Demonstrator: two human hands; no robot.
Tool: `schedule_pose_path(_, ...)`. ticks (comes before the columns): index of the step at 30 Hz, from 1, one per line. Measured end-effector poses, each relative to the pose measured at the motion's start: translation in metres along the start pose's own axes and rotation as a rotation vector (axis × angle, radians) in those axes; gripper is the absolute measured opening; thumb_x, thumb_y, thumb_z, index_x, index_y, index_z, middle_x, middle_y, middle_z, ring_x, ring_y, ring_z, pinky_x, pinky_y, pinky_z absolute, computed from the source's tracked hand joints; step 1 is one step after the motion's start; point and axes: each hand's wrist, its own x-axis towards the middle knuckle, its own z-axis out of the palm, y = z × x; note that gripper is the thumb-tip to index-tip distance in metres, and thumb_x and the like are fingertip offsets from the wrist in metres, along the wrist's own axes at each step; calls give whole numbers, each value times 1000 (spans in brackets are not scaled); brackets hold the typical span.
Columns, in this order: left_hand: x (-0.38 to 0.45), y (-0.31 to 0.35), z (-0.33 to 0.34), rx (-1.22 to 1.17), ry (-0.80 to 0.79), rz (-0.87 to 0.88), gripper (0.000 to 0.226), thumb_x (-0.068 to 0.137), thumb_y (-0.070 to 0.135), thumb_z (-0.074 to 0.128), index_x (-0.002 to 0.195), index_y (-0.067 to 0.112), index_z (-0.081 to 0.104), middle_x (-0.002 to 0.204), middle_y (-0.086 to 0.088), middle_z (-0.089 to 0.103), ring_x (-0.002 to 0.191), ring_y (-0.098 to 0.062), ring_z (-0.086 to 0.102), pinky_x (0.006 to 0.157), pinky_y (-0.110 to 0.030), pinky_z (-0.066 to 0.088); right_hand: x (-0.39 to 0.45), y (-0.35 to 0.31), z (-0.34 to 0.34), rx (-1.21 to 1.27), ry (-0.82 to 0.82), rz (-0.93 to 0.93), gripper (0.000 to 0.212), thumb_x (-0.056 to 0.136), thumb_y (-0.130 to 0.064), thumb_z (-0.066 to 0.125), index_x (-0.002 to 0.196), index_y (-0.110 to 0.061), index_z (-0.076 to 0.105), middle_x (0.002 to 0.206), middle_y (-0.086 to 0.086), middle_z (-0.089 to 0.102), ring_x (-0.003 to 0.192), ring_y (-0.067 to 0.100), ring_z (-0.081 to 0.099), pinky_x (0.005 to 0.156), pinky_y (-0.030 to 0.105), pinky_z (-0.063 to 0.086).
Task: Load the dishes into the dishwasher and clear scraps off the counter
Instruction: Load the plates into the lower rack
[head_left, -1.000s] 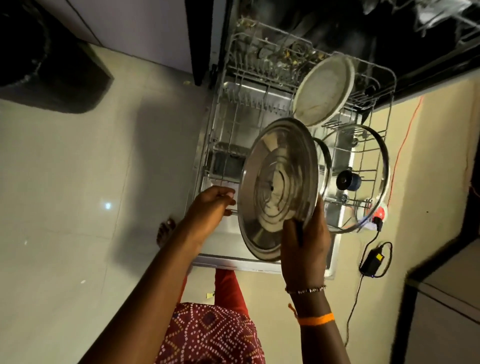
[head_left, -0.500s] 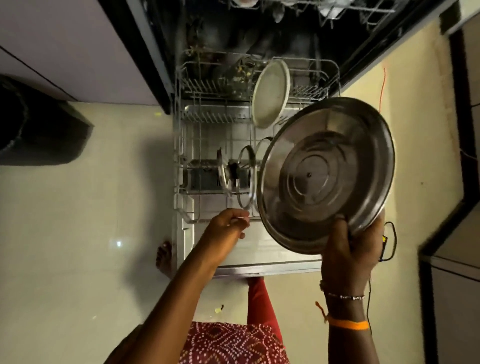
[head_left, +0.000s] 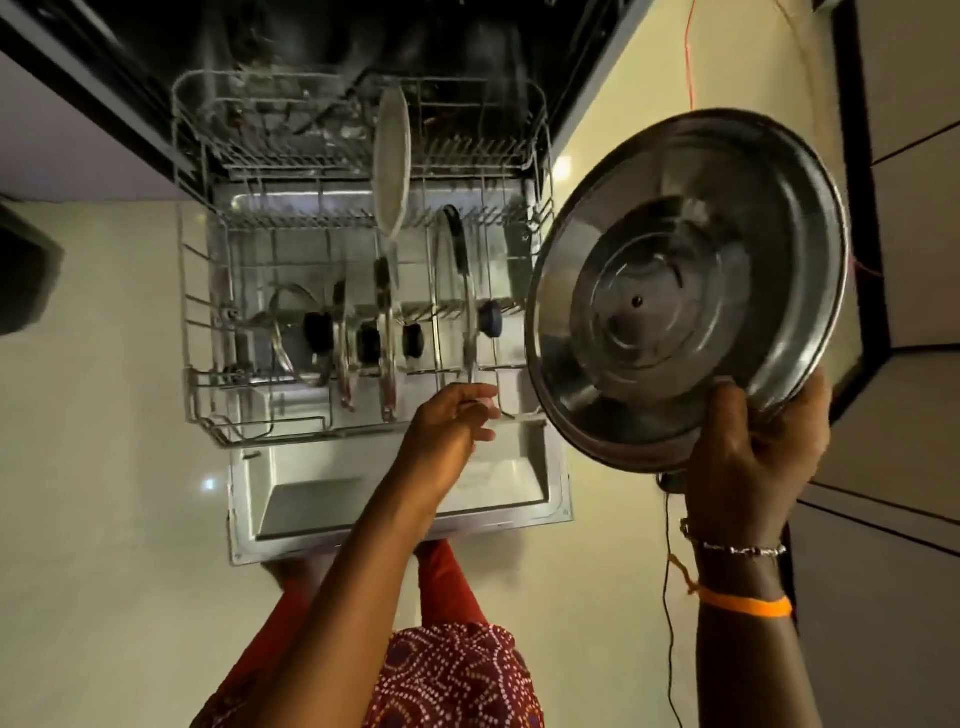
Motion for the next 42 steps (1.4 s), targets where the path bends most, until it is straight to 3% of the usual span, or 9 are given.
schedule_pose_path(5, 16, -1, 15, 28, 91, -2, 22, 97, 11, 42, 105, 20, 61, 92, 4, 63, 78, -9, 58, 73, -21, 43, 18, 39, 14, -24, -122, 27, 47, 81, -4, 44, 126, 9, 47, 93, -1, 61, 75, -5, 50, 69, 8, 42)
schedule_pose_path(9, 25, 3, 18, 78, 113, 11, 24, 98, 11, 40, 113, 12, 59, 97, -1, 60, 77, -8, 56, 68, -16, 43, 17, 72, 47, -119, -280, 100, 49, 81, -3, 45, 130, -2, 48, 115, 17, 63, 102, 27, 59, 86, 27, 45)
schedule_pose_path(15, 35, 5, 15, 111, 134, -1, 26, 98, 12, 39, 116, 11, 58, 104, -5, 60, 78, -9, 56, 62, -7, 45, 10, 99, 84, -118, -457, 152, 48, 90, -9, 49, 137, -15, 43, 127, 7, 59, 114, 23, 56, 90, 32, 47)
schedule_pose_path(21, 42, 4, 12, 86, 163, -50, 27, 98, 14, 40, 117, 10, 59, 99, -4, 60, 74, -9, 54, 68, -18, 41, 11, 112, 106, -217, -607, 195, 55, 89, -23, 47, 142, -19, 33, 126, 12, 59, 109, 34, 57, 87, 46, 50)
schedule_pose_path(28, 41, 6, 8, 74, 182, -44, 27, 98, 15, 40, 117, 11, 58, 102, -4, 60, 75, -8, 55, 63, -13, 43, 23, 112, 122, -325, -833, 278, 64, 89, -1, 49, 146, -17, 25, 121, 22, 60, 108, 40, 57, 88, 41, 46)
schedule_pose_path(32, 39, 4, 2, 43, 185, -44, 28, 98, 13, 41, 119, 7, 58, 104, -7, 60, 76, -9, 55, 54, -4, 44, 20, 108, 124, -315, -840, 300, 66, 88, 1, 50, 146, -13, 22, 127, 22, 56, 113, 39, 54, 93, 40, 44)
schedule_pose_path(35, 36, 1, -3, 20, 196, -33, 28, 98, 11, 41, 119, 6, 58, 105, -8, 60, 76, -9, 56, 56, -6, 46, 13, 103, 117, -267, -673, 268, 61, 85, -1, 57, 140, -7, 32, 136, 17, 45, 121, 32, 48, 101, 39, 42)
schedule_pose_path(38, 29, -2, -12, 15, 194, -22, 27, 98, 14, 40, 119, 10, 58, 104, -4, 60, 77, -8, 58, 70, -17, 46, -2, 90, 106, -267, -462, 174, 39, 85, -1, 57, 122, -5, 46, 123, 15, 48, 102, 27, 55, 86, 41, 51)
schedule_pose_path(42, 15, -7, -32, -40, 213, 10, 26, 98, 13, 40, 116, 11, 59, 97, 0, 61, 79, -9, 58, 77, -22, 44, -29, 58, 104, -161, -470, 84, 16, 84, 0, 51, 96, -3, 61, 99, 14, 60, 85, 24, 58, 75, 38, 51)
